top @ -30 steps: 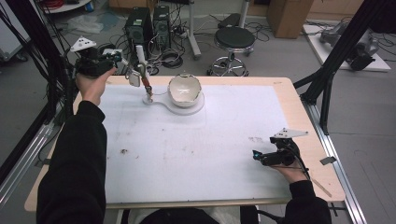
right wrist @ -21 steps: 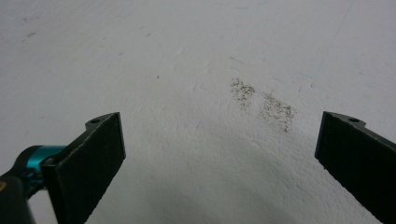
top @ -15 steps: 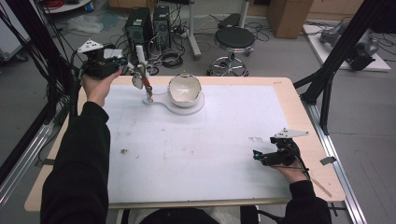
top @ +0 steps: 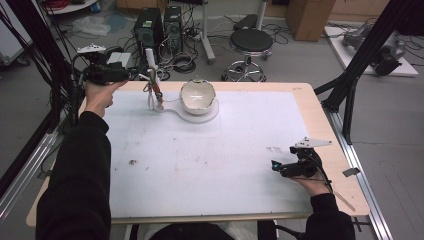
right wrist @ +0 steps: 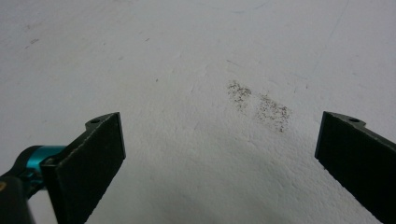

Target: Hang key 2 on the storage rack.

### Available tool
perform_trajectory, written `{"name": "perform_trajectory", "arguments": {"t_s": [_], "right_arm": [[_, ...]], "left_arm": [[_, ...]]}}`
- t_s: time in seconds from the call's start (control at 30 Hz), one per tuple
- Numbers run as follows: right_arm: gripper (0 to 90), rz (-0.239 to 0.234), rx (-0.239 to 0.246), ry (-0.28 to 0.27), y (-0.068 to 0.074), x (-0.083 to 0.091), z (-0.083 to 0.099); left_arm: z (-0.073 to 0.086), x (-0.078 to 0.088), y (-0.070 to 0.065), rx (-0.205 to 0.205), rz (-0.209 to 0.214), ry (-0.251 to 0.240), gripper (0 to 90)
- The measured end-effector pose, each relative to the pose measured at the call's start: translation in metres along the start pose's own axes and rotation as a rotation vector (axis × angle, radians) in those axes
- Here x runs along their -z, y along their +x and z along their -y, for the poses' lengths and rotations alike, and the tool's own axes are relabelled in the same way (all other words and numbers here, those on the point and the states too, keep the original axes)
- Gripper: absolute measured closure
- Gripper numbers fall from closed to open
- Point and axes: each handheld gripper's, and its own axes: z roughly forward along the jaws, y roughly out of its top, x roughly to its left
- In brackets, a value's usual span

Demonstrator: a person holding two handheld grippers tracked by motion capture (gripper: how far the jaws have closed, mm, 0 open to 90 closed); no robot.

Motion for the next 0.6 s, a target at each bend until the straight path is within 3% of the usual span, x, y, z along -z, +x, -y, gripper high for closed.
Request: {"name": "perform_trajectory", "arguments": {"t_s": [0.07, 0.2, 0.33, 0.6], "right_arm": [[0.8, 0.000, -0.003, -0.002, 0.000, 0.000, 0.000], [0.8, -0.002, -0.002, -0.006, 0.000, 0.000, -0.001], [0.8, -0.004, -0.006, -0.012, 0.000, 0.000, -0.001], [0.8, -0.008, -0.006, -0.012, 0.000, 0.000, -0.001]], "left_arm": [[0.001, 0.000, -0.001, -0.004, 0.011, 0.031, 5.4], [0.002, 0.002, -0.005, -0.018, 0.040, 0.054, 1.7], [0.007, 0.010, -0.008, -0.008, 0.049, 0.005, 1.7], [0.031, 0.028, -0.001, 0.008, 0.035, -0.001, 1.7]]}}
